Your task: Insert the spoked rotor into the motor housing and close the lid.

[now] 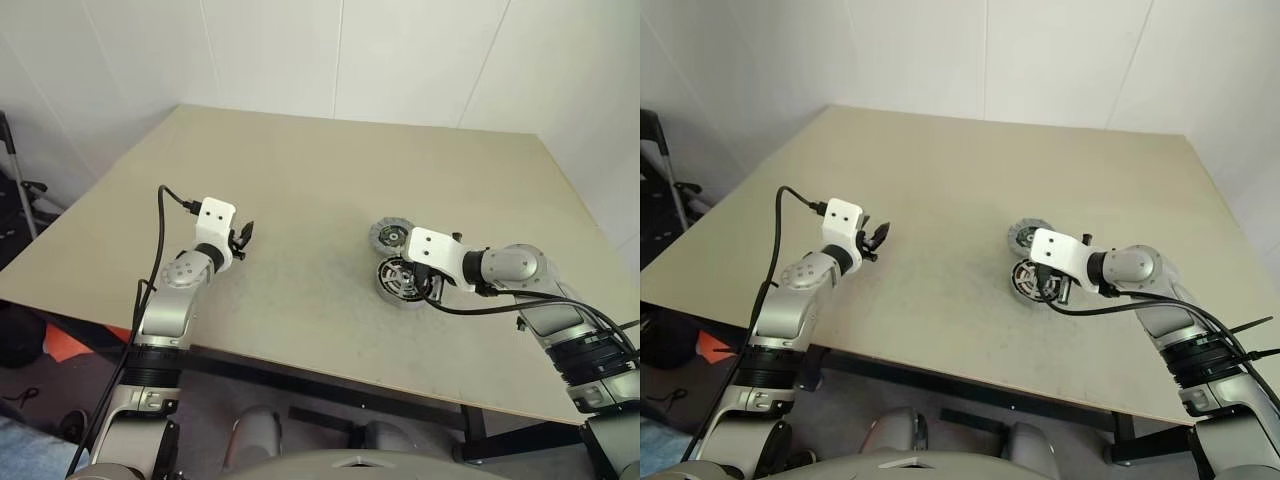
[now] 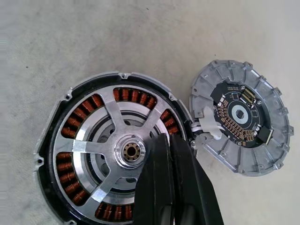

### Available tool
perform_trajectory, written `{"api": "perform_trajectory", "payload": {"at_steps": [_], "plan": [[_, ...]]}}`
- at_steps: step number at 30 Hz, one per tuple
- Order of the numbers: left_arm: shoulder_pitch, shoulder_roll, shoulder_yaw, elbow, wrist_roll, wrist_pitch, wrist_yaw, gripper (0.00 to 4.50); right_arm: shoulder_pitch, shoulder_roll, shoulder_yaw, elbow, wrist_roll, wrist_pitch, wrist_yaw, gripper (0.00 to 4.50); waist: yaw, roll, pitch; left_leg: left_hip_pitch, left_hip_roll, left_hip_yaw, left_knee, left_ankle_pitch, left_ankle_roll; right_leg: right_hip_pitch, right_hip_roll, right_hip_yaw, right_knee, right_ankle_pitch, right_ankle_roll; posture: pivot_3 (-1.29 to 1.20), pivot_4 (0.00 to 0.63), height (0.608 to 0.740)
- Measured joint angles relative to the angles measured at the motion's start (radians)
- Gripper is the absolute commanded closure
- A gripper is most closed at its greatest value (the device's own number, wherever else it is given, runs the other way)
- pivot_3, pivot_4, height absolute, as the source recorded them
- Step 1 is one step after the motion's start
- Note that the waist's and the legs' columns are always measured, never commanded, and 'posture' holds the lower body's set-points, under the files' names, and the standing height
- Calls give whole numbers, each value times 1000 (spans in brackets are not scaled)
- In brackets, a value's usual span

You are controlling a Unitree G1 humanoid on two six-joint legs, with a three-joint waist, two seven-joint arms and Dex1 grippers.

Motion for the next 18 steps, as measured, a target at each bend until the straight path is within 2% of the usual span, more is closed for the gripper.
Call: {"api": "perform_trajectory", "payload": {"at_steps": [5,8,13,18], "plan": [[-5,-3,-6,2,0,-1,0,2086,-56,-95,-17,-131,41,18,102,4476,0,0,0,-2,0,0,-1,0,0,-3,0,0,0,3,-5,0,0,740],[-7,-3,-7,8,1,-4,0,2086,-56,-179,-2,-131,27,-38,186,3878,5,0,0,-3,0,0,-1,-1,1,-2,0,0,-2,3,-5,0,0,740],[-7,-9,-9,14,1,-13,3,2086,-43,-199,78,-80,-81,-175,199,2247,1,0,0,-5,0,0,-1,-1,2,-4,0,0,-3,3,-5,0,0,740],[-4,-15,-10,14,2,-13,4,2086,-32,-199,88,-75,-103,-259,203,2247,0,0,0,-6,0,0,-1,-1,2,-5,0,0,-2,3,-5,0,0,740]]}}
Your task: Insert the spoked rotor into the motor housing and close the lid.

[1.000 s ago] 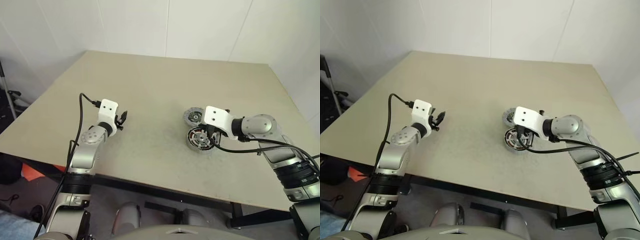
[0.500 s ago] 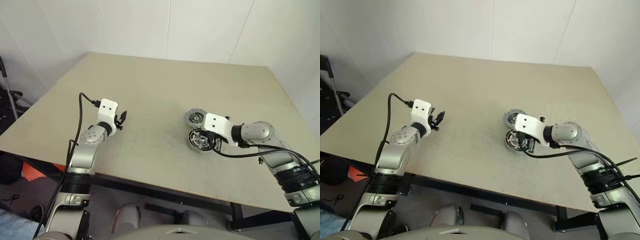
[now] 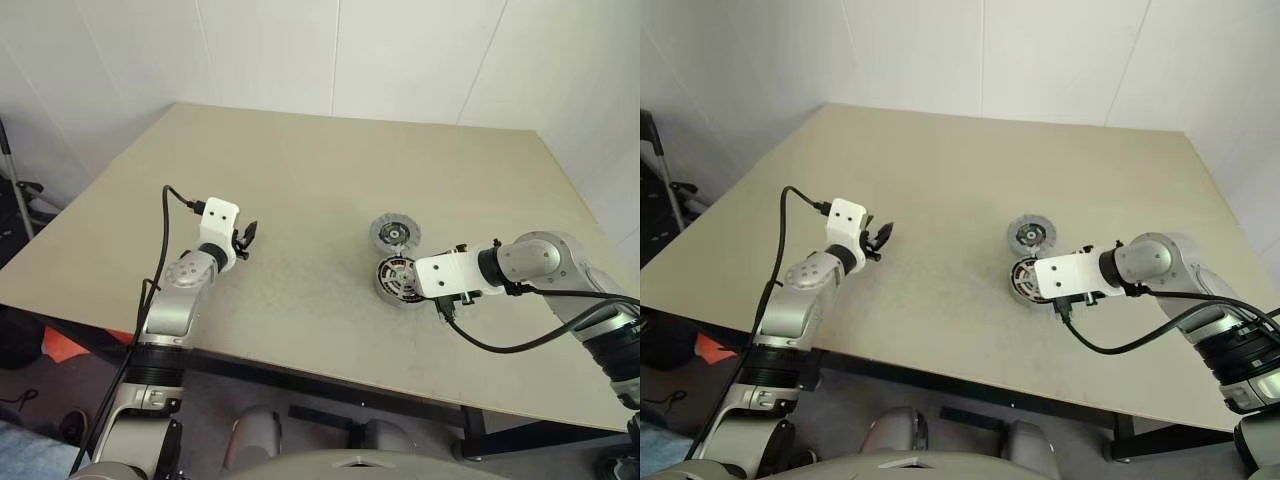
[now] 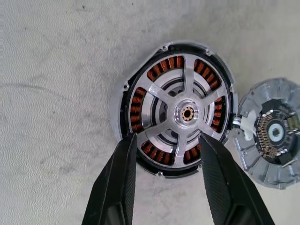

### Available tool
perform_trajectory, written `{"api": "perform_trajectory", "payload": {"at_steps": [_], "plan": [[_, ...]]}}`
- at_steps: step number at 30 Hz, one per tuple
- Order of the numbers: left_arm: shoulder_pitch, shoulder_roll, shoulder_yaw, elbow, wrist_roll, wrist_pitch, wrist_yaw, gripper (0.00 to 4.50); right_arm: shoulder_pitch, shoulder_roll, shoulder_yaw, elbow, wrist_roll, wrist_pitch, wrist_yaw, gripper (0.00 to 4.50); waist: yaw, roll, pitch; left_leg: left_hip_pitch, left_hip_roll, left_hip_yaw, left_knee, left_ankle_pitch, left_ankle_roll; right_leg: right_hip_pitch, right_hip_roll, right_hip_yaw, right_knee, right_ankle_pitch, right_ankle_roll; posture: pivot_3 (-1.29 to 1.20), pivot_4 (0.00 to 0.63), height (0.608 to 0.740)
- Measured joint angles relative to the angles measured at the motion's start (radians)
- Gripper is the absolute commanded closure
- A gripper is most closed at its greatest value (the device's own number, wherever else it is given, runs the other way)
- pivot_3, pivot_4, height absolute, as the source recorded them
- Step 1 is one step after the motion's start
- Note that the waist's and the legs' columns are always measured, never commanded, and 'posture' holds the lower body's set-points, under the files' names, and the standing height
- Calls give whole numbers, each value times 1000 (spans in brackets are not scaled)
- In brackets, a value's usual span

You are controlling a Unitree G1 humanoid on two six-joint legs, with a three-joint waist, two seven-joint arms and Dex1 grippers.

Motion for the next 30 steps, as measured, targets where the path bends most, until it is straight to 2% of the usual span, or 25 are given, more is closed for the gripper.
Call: {"api": "perform_trajectory", "payload": {"at_steps": [15,24,30], "plan": [[8,-1,0,0,1,0,3,2086,57,-58,-38,-159,57,67,76,2247,1,0,0,-1,0,0,0,0,0,-2,0,0,0,-1,1,0,0,740],[8,-9,-5,0,1,-1,3,2086,85,-45,-20,-49,-9,26,41,2247,0,0,0,-2,0,0,0,0,0,-2,0,0,0,0,1,0,0,740],[12,-8,-4,0,1,-1,4,2086,39,-27,-5,46,-52,-39,22,2247,0,0,0,-2,0,0,0,0,0,-2,0,0,0,0,-1,0,0,740]]}}
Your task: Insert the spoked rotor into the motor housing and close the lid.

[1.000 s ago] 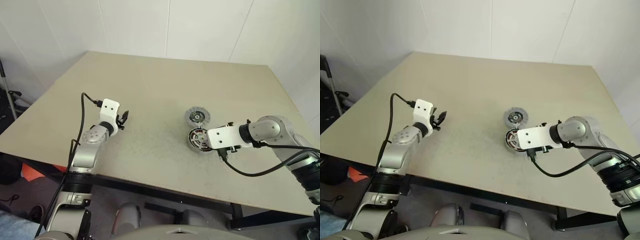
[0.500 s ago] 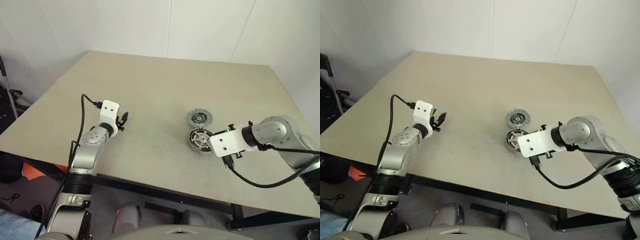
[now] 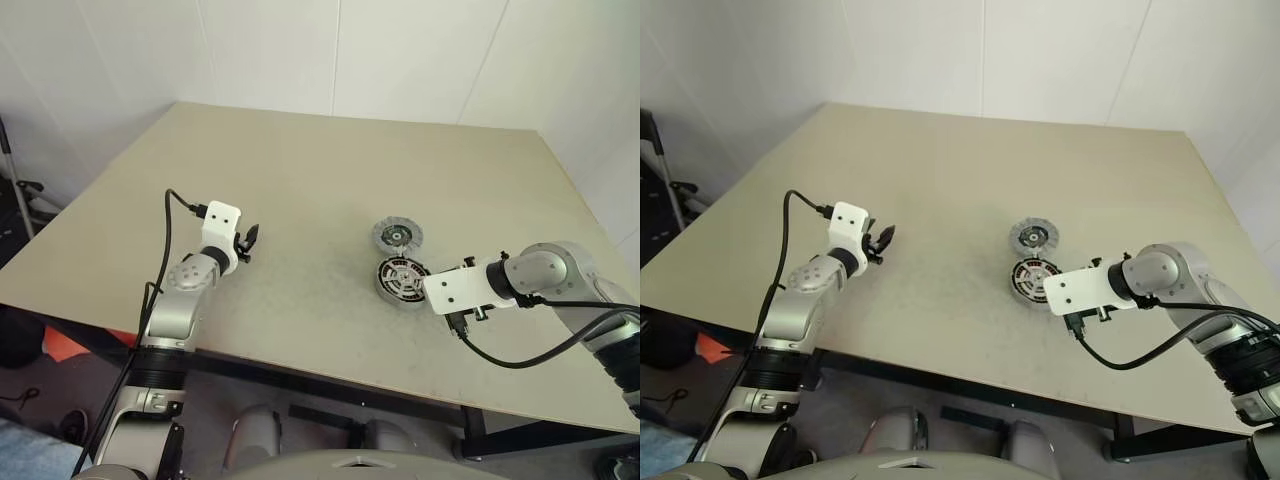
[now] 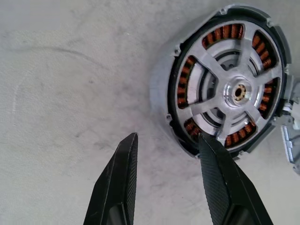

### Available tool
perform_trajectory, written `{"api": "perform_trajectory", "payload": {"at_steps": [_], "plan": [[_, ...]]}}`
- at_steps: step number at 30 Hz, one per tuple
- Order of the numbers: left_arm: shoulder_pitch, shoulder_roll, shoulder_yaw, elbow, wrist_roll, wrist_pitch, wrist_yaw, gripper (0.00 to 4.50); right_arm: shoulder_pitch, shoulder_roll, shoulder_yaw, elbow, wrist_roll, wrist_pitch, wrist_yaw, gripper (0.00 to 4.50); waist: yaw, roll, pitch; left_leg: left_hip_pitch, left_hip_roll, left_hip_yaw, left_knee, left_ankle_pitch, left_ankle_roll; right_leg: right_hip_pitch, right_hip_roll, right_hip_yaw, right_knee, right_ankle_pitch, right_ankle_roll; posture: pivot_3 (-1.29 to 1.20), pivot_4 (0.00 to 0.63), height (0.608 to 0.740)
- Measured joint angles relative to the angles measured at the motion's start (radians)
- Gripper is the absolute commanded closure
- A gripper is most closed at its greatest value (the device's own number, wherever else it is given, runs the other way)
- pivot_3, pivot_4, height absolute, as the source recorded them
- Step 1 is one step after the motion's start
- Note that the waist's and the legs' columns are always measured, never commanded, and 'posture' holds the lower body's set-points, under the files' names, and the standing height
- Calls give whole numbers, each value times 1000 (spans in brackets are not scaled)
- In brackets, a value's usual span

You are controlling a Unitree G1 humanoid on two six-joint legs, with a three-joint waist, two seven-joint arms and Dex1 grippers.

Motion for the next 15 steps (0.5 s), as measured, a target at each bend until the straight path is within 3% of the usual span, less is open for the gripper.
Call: {"api": "perform_trajectory", "payload": {"at_steps": [6,15], "plan": [[5,1,3,0,0,0,4,2086,-15,13,11,10,-9,-16,3,2247,-1,0,0,0,0,0,0,0,0,0,0,0,0,0,0,0,0,740],[5,1,11,0,0,0,11,2086,-25,32,23,-1,-16,-77,27,4491,-7,-4,-2,2,1,0,0,0,0,3,0,0,0,0,0,0,0,740]]}}
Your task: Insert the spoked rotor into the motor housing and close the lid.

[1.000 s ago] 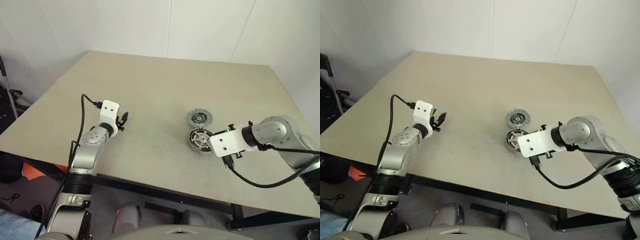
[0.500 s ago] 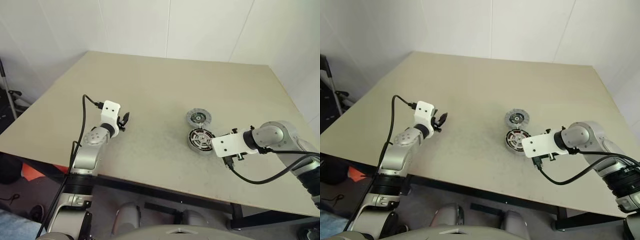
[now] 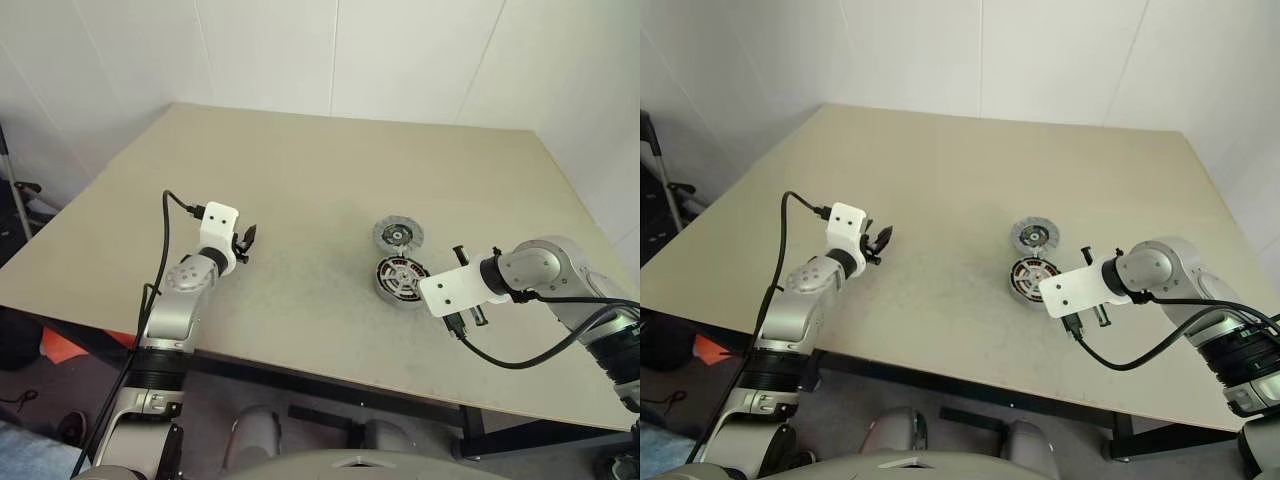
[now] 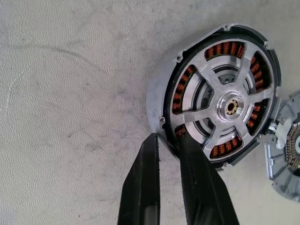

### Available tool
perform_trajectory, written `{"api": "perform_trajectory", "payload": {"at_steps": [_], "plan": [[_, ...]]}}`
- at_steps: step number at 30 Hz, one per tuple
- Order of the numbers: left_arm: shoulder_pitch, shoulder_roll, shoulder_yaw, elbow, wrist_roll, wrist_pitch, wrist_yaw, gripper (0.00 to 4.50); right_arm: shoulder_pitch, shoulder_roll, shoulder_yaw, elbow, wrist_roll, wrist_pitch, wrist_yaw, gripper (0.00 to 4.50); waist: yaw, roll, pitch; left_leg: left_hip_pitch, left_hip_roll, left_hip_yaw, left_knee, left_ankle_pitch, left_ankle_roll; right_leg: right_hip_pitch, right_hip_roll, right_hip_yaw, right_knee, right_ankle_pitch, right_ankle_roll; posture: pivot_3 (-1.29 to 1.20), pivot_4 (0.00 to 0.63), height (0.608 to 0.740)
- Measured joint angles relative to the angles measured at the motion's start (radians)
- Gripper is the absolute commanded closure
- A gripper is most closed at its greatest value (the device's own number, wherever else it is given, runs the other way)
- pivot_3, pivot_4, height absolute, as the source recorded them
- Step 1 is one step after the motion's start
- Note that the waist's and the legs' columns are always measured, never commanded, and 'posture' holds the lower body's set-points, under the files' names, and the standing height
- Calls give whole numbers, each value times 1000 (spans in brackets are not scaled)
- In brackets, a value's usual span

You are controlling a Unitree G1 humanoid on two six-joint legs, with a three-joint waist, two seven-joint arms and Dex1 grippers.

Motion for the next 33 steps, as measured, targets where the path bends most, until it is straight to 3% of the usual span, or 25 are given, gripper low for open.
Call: {"api": "perform_trajectory", "payload": {"at_steps": [14,23,29,33], "plan": [[3,1,9,0,0,0,9,2086,-48,69,14,79,-28,9,-30,4491,-29,-1,0,8,0,0,1,0,-1,8,0,0,0,-3,6,0,0,740],[5,-11,7,0,0,-4,17,2086,-77,174,-14,30,62,380,-31,4491,-46,0,1,9,0,0,0,1,-2,6,0,0,0,-3,6,0,0,740],[38,-32,5,-7,1,-8,31,2086,-182,223,-49,-46,211,725,-1,4491,-39,1,0,-12,0,0,-1,3,2,-14,0,0,2,1,-3,0,0,740],[72,-63,3,-25,2,-10,55,2086,-290,230,-56,-77,318,1042,14,4491,-29,1,0,-16,0,0,0,2,3,-17,0,0,2,1,-3,0,0,740]]}}
